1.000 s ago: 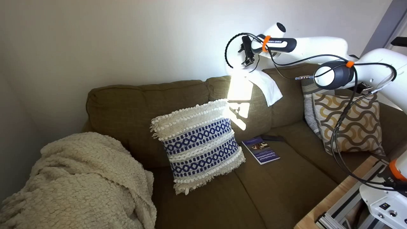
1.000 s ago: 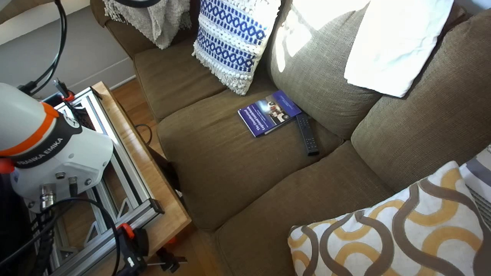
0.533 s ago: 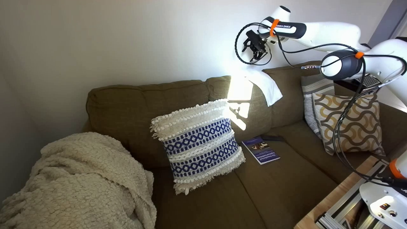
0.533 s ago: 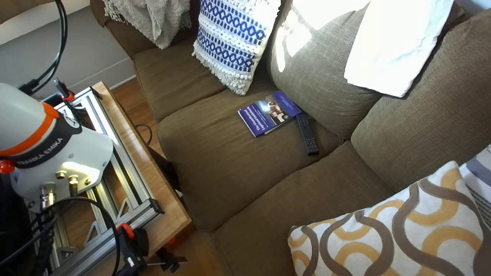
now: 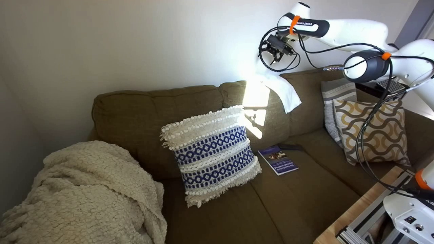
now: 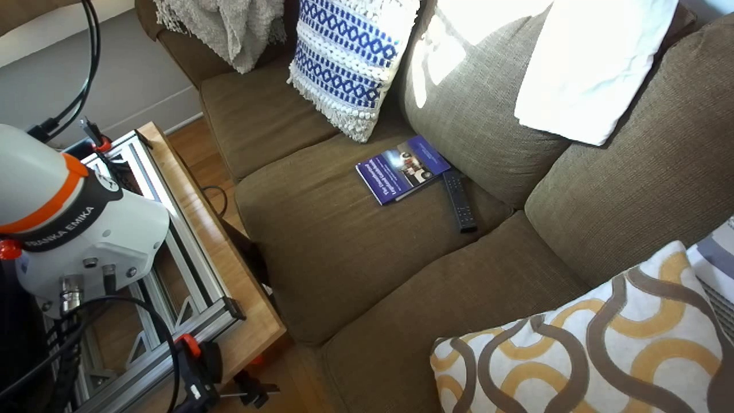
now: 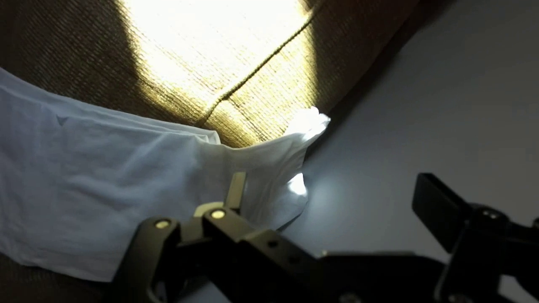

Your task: Hang the white towel on the backrest of the sofa

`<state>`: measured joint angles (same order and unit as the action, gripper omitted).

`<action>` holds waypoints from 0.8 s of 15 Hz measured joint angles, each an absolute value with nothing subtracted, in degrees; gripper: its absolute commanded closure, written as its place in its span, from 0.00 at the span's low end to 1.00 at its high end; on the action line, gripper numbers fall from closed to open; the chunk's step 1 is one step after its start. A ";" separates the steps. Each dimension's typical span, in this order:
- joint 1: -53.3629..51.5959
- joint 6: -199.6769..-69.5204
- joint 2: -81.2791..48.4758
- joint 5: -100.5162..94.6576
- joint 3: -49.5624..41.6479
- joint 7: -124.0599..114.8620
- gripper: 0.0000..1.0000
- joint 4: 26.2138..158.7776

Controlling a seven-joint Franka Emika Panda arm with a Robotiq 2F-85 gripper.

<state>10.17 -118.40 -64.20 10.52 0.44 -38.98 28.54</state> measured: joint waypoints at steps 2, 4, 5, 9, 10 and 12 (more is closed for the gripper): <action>10.21 -115.00 -63.32 10.26 0.43 -33.36 0.00 28.54; 10.45 -111.16 -62.16 9.43 0.24 -27.98 0.00 28.54; 10.60 -109.27 -61.54 8.81 -0.03 -25.51 0.00 28.54; 10.95 -101.94 -59.05 5.29 -1.74 -15.85 0.00 28.54; 10.95 -100.46 -58.51 4.47 -2.19 -13.67 0.00 28.54; 10.95 -98.59 -57.58 2.95 -3.03 -9.84 0.00 28.54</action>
<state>10.95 -98.59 -57.58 2.95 -3.03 -9.84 28.54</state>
